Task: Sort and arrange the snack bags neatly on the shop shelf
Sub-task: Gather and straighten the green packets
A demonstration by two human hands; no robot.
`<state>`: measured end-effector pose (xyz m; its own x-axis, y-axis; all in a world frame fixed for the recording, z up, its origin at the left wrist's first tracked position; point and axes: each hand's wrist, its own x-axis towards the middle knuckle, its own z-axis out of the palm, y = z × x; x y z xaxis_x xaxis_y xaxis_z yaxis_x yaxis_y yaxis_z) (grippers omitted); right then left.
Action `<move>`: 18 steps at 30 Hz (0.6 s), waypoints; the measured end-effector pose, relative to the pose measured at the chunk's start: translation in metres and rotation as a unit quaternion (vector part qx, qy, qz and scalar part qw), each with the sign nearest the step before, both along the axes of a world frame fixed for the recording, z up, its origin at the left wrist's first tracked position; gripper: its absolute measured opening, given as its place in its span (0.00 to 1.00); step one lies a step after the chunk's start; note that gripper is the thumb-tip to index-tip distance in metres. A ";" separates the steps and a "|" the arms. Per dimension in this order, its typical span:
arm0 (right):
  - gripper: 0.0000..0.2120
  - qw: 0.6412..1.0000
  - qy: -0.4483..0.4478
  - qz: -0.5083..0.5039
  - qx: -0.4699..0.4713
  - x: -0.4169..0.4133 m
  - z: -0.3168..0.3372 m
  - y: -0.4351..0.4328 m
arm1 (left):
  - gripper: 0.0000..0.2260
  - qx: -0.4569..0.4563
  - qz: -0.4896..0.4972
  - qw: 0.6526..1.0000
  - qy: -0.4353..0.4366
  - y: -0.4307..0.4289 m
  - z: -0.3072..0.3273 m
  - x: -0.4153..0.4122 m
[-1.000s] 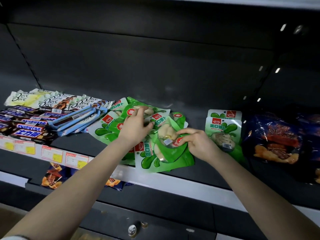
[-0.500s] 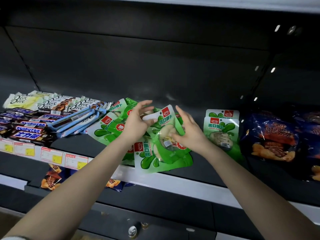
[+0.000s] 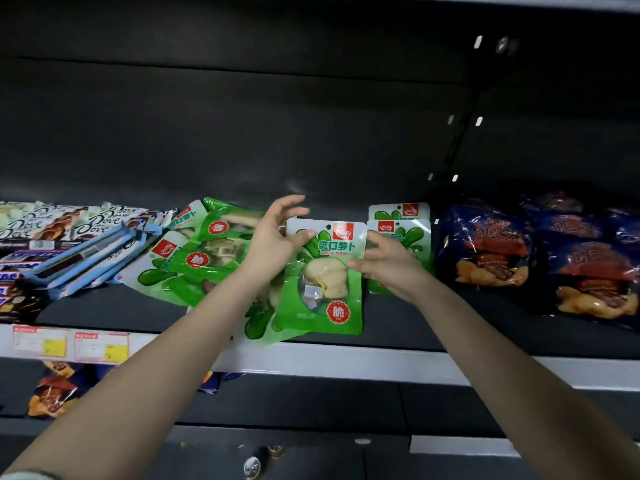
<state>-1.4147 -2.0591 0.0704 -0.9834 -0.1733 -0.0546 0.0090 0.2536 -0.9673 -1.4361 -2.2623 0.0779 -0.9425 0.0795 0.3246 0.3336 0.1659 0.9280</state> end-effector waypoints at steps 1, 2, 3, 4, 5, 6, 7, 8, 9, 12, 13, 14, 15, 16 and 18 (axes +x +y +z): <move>0.19 1.000 0.006 -0.018 0.017 0.003 0.001 0.008 | 0.21 -0.001 -0.009 1.000 0.006 0.008 -0.001 -0.002; 0.19 0.999 0.015 -0.033 0.030 0.006 0.001 0.017 | 0.19 -0.002 -0.018 1.000 0.010 0.017 -0.003 -0.004; 0.19 0.998 0.024 -0.048 0.039 0.009 0.000 0.026 | 0.18 -0.007 -0.023 1.000 0.012 0.026 -0.004 -0.006; 0.18 0.996 0.034 -0.063 0.051 0.012 0.000 0.034 | 0.16 -0.019 -0.025 0.999 0.013 0.035 -0.006 -0.008; 0.18 0.993 0.044 -0.079 0.070 0.016 0.001 0.042 | 0.15 -0.038 -0.023 0.999 0.013 0.042 -0.008 -0.010; 0.18 0.990 0.053 -0.095 0.090 0.019 0.001 0.050 | 0.15 -0.068 -0.022 0.997 0.018 0.048 -0.011 -0.012; 0.18 0.986 0.059 -0.108 0.109 0.021 0.002 0.057 | 0.15 -0.109 -0.021 0.993 0.028 0.053 -0.014 -0.014; 0.19 0.983 0.061 -0.119 0.125 0.024 0.003 0.063 | 0.16 -0.149 -0.021 0.988 0.038 0.057 -0.017 -0.015; 0.20 0.979 0.063 -0.130 0.143 0.026 0.003 0.069 | 0.16 -0.178 -0.023 0.983 0.044 0.060 -0.020 -0.015; 0.21 0.968 0.059 -0.162 0.180 0.033 -0.001 0.080 | 0.15 -0.225 -0.032 0.973 0.052 0.071 -0.026 -0.014; 0.20 0.966 0.060 -0.169 0.186 0.035 -0.004 0.081 | 0.15 -0.245 -0.030 0.967 0.060 0.074 -0.028 -0.014; 0.19 0.964 0.061 -0.174 0.192 0.036 -0.007 0.082 | 0.15 -0.270 -0.027 0.960 0.070 0.075 -0.030 -0.014; 0.19 0.962 0.061 -0.180 0.198 0.038 -0.010 0.082 | 0.16 -0.299 -0.023 0.951 0.076 0.076 -0.033 -0.015; 0.19 0.960 0.058 -0.187 0.200 0.038 -0.012 0.082 | 0.16 -0.336 -0.020 0.938 0.079 0.075 -0.036 -0.015; 0.19 0.958 0.051 -0.196 0.201 0.038 -0.016 0.081 | 0.18 -0.440 -0.025 0.894 0.084 0.072 -0.044 -0.017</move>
<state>-1.3768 -1.9777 0.0548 -0.9723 0.2258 0.0599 0.0910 0.6026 -0.7928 -1.4532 -2.1906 0.0338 -0.8745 0.4142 0.2522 0.4833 0.7876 0.3822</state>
